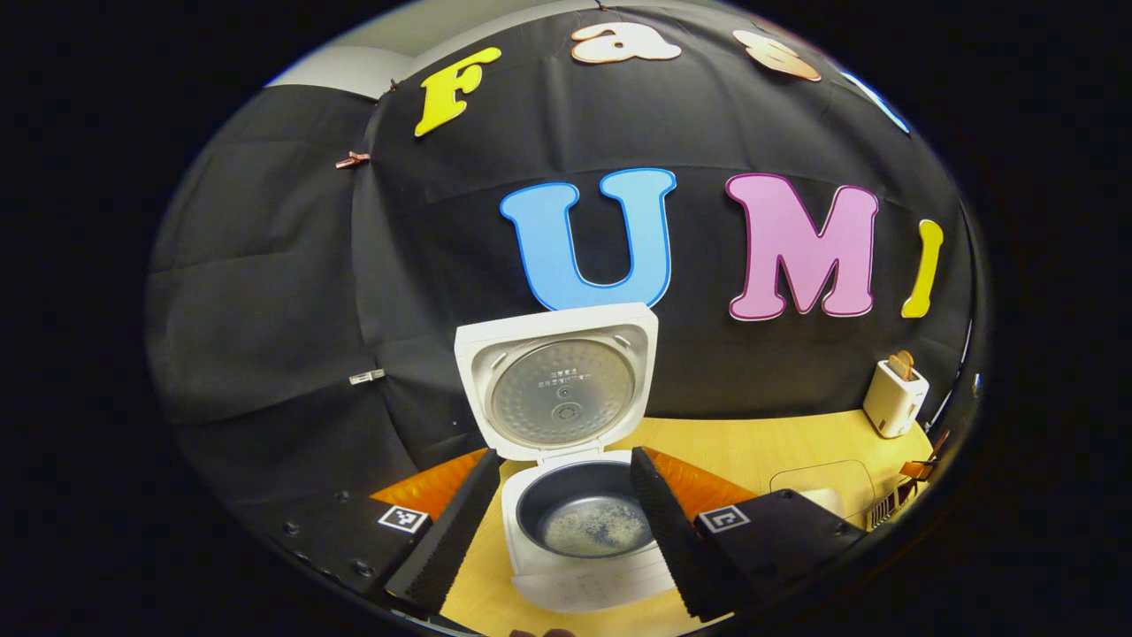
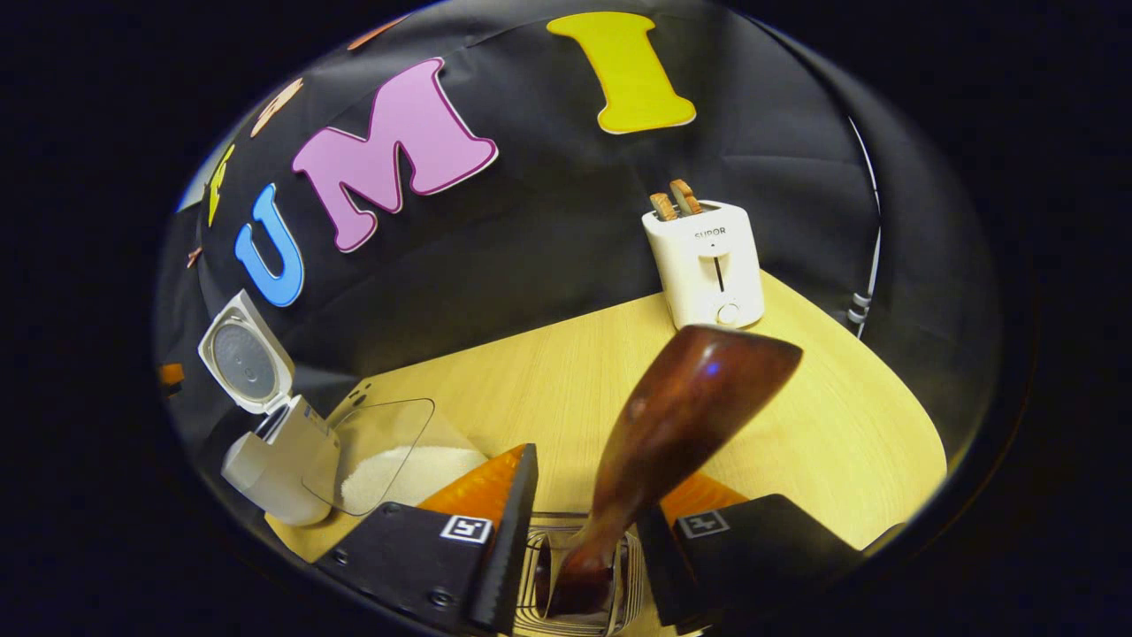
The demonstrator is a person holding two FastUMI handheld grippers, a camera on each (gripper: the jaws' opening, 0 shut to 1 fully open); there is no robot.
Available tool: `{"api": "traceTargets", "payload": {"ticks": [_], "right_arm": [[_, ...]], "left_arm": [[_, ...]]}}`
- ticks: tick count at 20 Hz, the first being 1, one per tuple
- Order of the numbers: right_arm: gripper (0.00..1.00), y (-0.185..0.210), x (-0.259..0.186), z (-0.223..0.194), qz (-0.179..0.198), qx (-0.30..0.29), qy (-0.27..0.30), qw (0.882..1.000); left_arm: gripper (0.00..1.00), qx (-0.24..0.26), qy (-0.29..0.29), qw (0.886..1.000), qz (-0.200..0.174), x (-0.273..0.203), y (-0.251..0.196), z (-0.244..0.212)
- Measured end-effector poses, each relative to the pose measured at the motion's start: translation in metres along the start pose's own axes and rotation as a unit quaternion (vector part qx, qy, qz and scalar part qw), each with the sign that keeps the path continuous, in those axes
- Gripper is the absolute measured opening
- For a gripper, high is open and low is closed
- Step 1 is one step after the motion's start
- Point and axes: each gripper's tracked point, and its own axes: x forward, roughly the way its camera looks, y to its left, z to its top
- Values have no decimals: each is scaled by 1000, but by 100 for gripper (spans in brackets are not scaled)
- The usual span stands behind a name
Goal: Close the left gripper, press the button to open the rice cooker; take a wooden spoon from the chopstick holder with the right hand, scoop a spoonful of rice and pour it into the rice cooker, then put the wooden spoon back into the chopstick holder.
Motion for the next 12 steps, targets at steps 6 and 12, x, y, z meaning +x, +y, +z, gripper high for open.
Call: {"api": "traceTargets", "payload": {"ticks": [6, 12], "right_arm": [[24, 2, 3, 4, -5, 12, -4, 1000], [21, 13, -16, 21, 3, 18, -24, 1000]], "left_arm": [[95, -8, 6, 1000, 0, 2, 2, -6], [95, -16, 3, 1000, -8, 4, 5, -8]]}}
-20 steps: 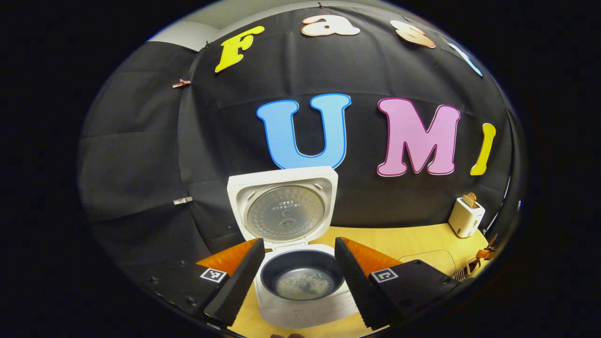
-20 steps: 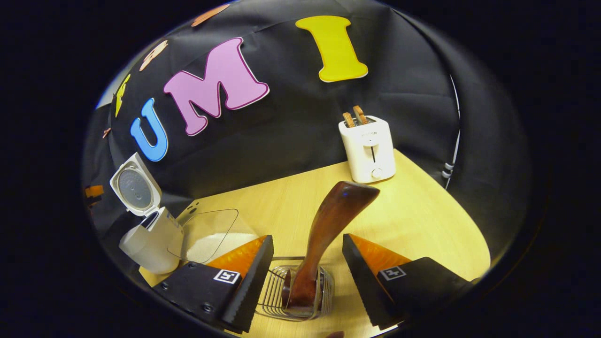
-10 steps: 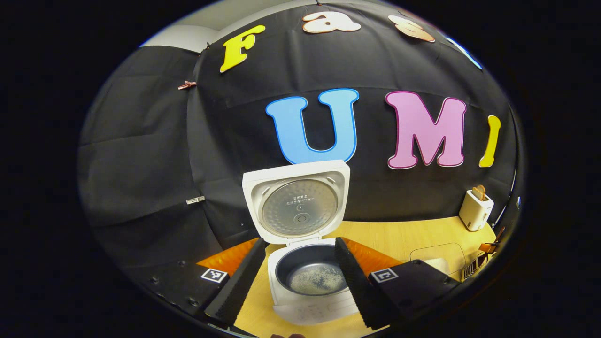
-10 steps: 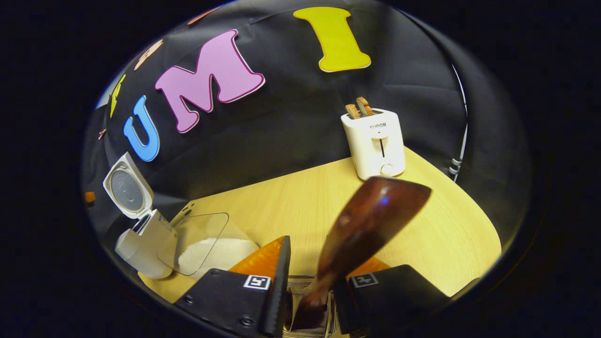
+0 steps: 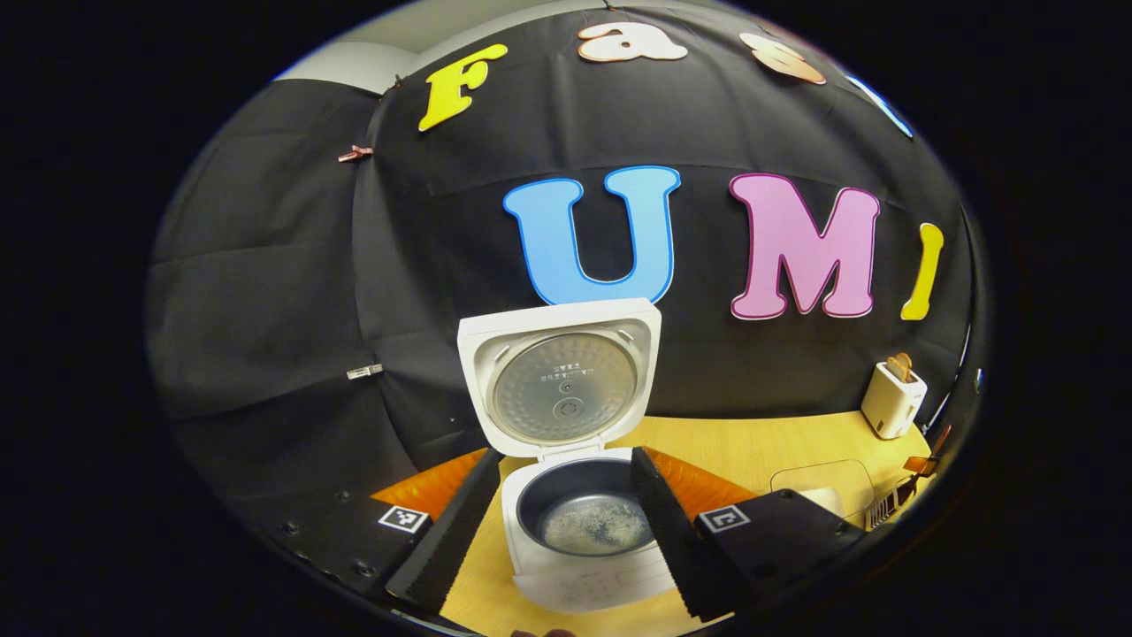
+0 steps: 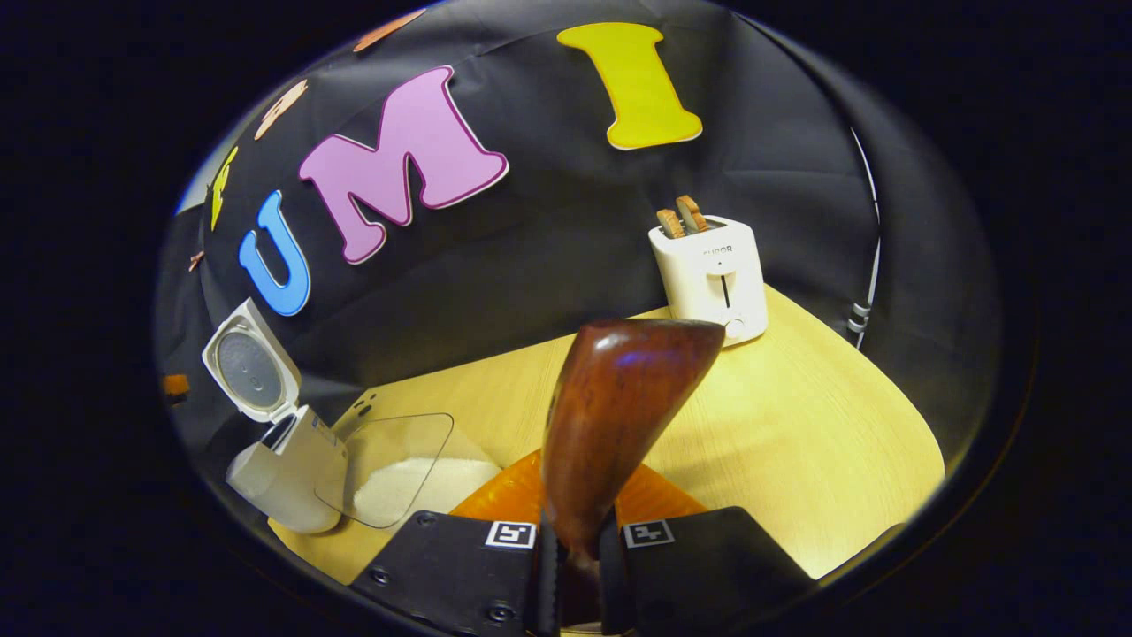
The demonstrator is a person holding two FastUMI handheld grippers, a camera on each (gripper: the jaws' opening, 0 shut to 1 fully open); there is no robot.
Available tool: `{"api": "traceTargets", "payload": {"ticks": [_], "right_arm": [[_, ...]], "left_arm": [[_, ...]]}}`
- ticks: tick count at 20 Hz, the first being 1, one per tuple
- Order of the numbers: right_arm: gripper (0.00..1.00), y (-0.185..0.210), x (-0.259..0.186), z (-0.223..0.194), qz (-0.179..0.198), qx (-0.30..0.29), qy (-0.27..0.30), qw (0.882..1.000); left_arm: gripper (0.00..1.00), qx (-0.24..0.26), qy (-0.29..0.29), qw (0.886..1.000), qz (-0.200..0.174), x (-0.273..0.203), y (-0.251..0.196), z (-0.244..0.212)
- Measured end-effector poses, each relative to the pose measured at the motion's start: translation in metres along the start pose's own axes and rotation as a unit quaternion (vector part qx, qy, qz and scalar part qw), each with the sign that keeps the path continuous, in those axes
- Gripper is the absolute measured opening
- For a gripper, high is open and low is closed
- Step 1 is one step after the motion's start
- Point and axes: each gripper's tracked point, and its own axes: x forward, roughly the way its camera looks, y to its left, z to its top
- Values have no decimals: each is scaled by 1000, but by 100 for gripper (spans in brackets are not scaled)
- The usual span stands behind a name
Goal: Close the left gripper, press the button to open the rice cooker; take a wooden spoon from the chopstick holder with the right hand, scoop a spoonful of rice and pour it into the rice cooker, then put the wooden spoon back into the chopstick holder.
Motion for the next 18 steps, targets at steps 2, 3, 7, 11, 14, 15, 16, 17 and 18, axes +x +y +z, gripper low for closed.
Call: {"api": "traceTargets", "payload": {"ticks": [2, 3, 7, 11, 14, 15, 16, 17, 18], "right_arm": [[21, 0, -8, 15, -5, 14, -17, 1000], [21, 0, -13, 23, -7, 16, -24, 1000], [21, 11, -31, 58, -10, 1, -56, 998], [21, 46, -34, 86, 8, -7, -75, 997], [21, 90, -29, 97, 39, -11, -84, 996], [21, 106, -24, 99, 49, -13, -87, 995], [21, 121, -16, 98, 57, -17, -88, 994], [21, 136, -10, 95, 64, -22, -86, 994], [21, 149, -2, 89, 69, -30, -83, 994]], "left_arm": [[95, -8, -1, 1000, -4, 0, 1, -2], [95, -11, -1, 1000, -6, 1, 2, -4], [95, -17, -4, 1000, -15, 6, 4, -8], [93, -26, -8, 999, -25, 12, 9, -9], [95, -23, -10, 999, -31, 18, 15, -9], [95, -20, -12, 999, -34, 20, 17, -9], [95, -20, -12, 999, -37, 23, 20, -8], [95, -21, -12, 999, -40, 26, 23, -8], [95, -23, -12, 999, -42, 30, 27, -7]]}}
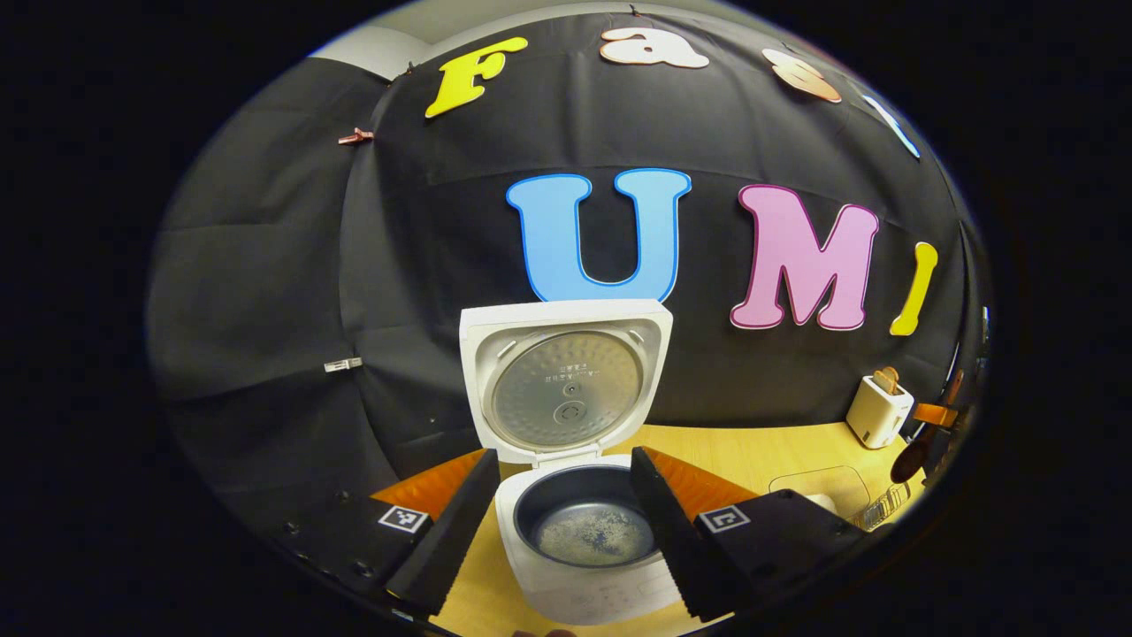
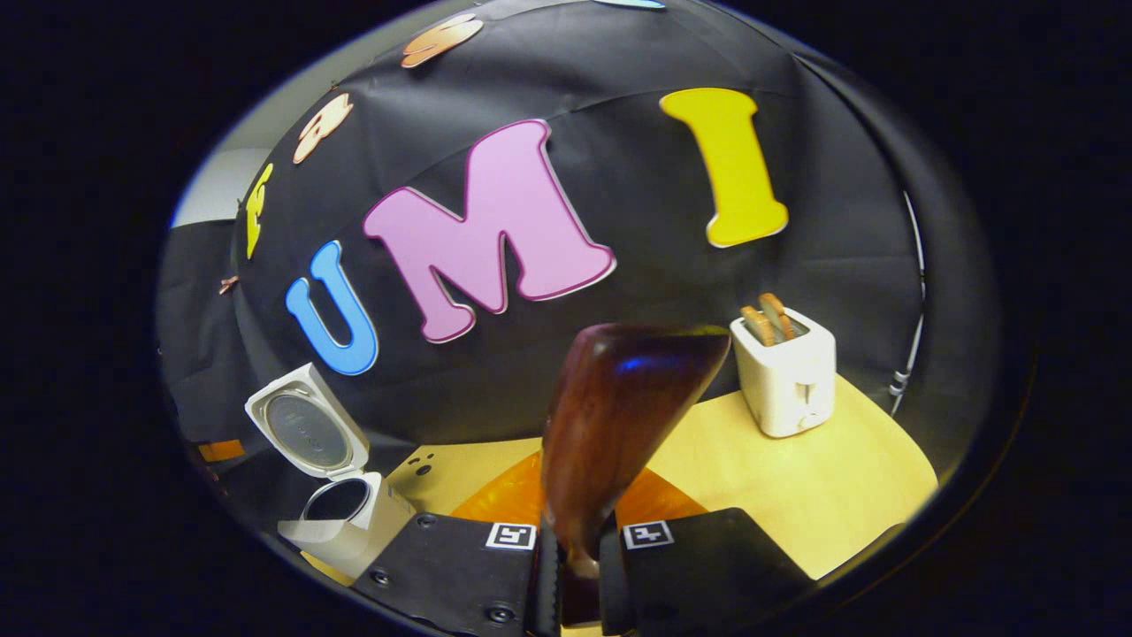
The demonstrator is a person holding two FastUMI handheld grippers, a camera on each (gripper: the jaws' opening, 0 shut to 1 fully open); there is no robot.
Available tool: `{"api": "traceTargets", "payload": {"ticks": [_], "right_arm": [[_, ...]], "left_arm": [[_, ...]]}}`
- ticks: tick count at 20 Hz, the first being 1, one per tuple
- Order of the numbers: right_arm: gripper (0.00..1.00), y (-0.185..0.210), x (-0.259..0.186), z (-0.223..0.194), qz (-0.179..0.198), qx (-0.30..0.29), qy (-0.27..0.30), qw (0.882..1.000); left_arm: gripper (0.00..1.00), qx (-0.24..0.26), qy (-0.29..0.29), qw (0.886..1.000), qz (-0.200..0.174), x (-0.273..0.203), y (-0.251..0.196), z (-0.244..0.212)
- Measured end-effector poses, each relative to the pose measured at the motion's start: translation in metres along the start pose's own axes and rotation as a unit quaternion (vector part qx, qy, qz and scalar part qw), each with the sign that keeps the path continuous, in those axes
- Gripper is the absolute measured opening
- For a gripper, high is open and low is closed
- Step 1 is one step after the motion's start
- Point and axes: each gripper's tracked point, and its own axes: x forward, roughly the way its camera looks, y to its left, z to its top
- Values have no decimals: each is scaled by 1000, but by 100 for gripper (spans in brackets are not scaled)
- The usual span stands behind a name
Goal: Close the left gripper, press the button to open the rice cooker; take a wooden spoon from the chopstick holder with the right hand, scoop a spoonful of rice and pour it into the rice cooker, then put the wooden spoon back into the chopstick holder.
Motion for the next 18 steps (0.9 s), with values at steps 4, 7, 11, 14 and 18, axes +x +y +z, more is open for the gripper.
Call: {"api": "traceTargets", "payload": {"ticks": [4, 7, 11, 14, 18], "right_arm": [[21, 39, 32, -33, 9, -32, 18, 999], [21, 48, 50, -63, -4, -76, 35, 997], [21, 38, 65, -96, -36, -139, 54, 988], [21, 30, 74, -116, -59, -176, 68, 980], [22, 16, 77, -142, -104, -237, 90, 962]], "left_arm": [[95, -8, 7, 1000, -14, 11, 10, 0], [95, -4, 9, 1000, -27, 17, 14, 0], [95, -1, 14, 999, -45, 25, 18, -3], [95, 4, 18, 998, -55, 30, 23, -6], [95, 6, 19, 998, -60, 36, 31, -8]]}}
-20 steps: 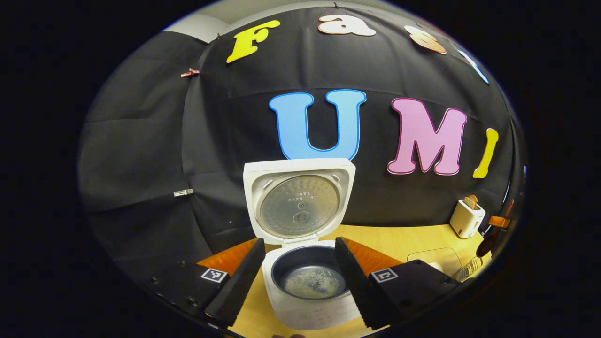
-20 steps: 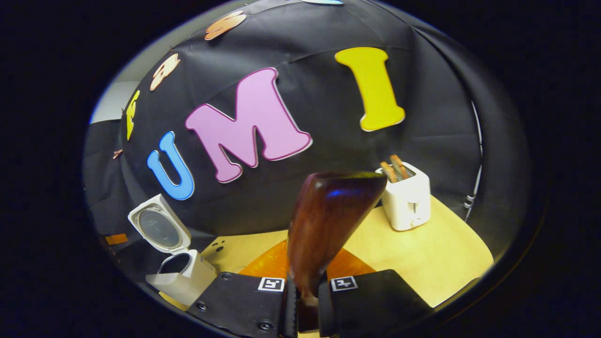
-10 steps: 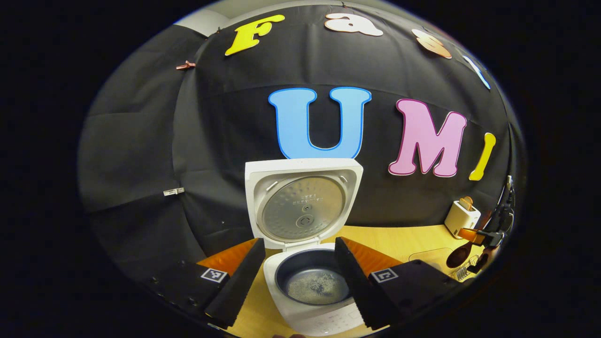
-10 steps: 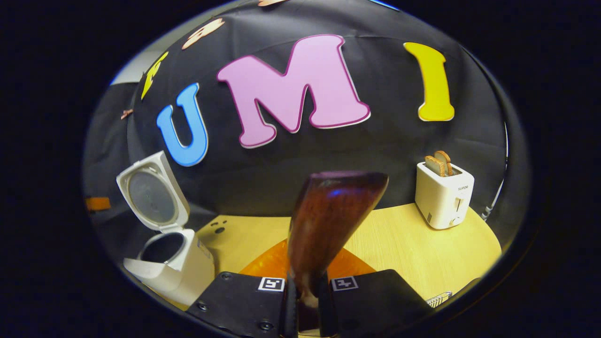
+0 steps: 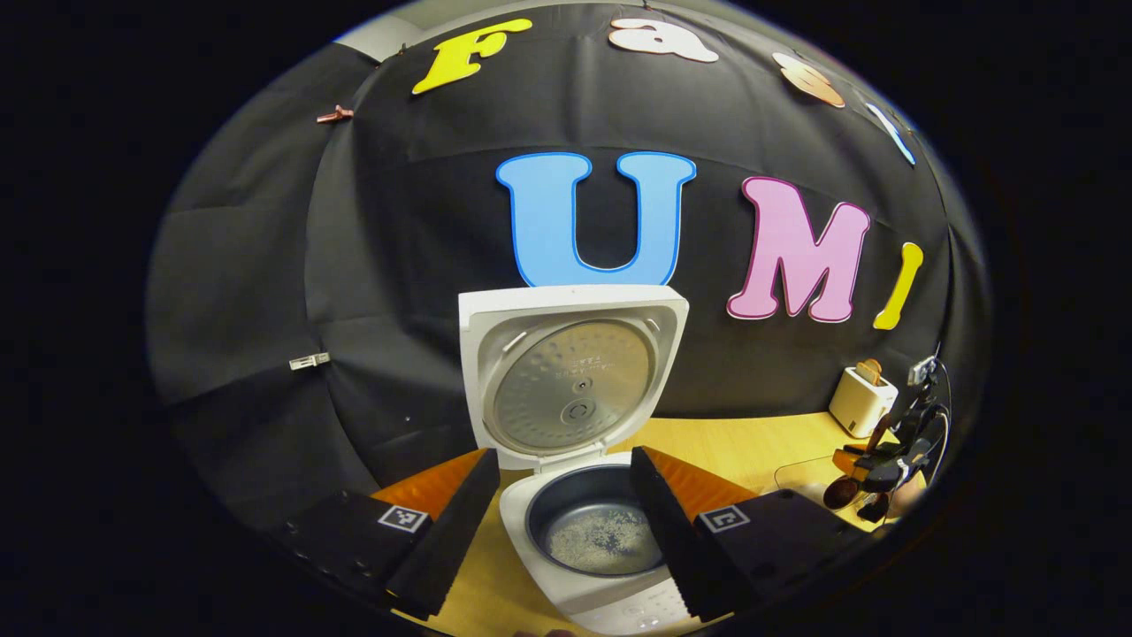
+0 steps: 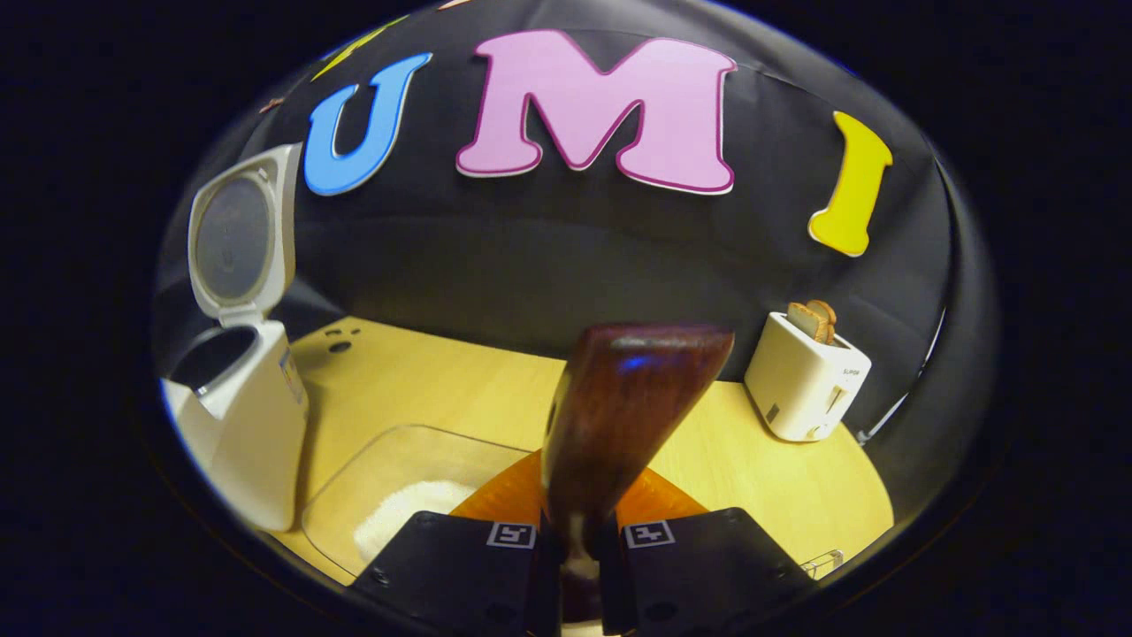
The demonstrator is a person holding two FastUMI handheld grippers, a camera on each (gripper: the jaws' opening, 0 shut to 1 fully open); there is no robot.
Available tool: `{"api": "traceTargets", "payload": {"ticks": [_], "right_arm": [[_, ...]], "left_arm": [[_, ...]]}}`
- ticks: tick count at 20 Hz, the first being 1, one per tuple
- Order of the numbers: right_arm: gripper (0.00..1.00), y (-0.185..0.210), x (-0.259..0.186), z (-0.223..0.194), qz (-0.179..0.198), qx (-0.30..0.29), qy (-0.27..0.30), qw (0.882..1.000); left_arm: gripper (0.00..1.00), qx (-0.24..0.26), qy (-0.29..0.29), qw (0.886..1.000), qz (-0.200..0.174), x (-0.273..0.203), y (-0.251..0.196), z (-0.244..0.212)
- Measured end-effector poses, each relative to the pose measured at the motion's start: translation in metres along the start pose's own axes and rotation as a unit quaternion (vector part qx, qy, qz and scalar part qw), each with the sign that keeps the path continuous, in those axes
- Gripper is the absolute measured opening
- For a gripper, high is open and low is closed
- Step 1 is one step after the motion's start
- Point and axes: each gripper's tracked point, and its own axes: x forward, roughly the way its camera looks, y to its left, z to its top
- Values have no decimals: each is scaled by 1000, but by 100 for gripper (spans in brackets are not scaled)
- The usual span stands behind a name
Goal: Close the left gripper, press the button to open the rice cooker; take a wooden spoon from the chopstick holder with the right hand, scoop a spoonful of rice and pour it into the rice cooker, then put the wooden spoon back into the chopstick holder.
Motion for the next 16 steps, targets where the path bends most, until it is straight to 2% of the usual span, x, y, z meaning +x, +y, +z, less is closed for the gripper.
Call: {"api": "traceTargets", "payload": {"ticks": [3, 7, 11, 16], "right_arm": [[22, 19, -1, -13, 8, 22, 15, 1000], [22, 37, 0, -18, 9, 97, 51, 994], [22, 51, 2, -17, 5, 195, 64, 979], [22, 64, 6, -14, 7, 269, 71, 961]], "left_arm": [[95, 10, -4, 1000, 0, 2, 5, 0], [95, 6, -5, 1000, -3, 6, 10, -1], [95, 2, -6, 1000, -10, 11, 8, -2], [95, 1, -11, 1000, -15, 15, 10, 0]]}}
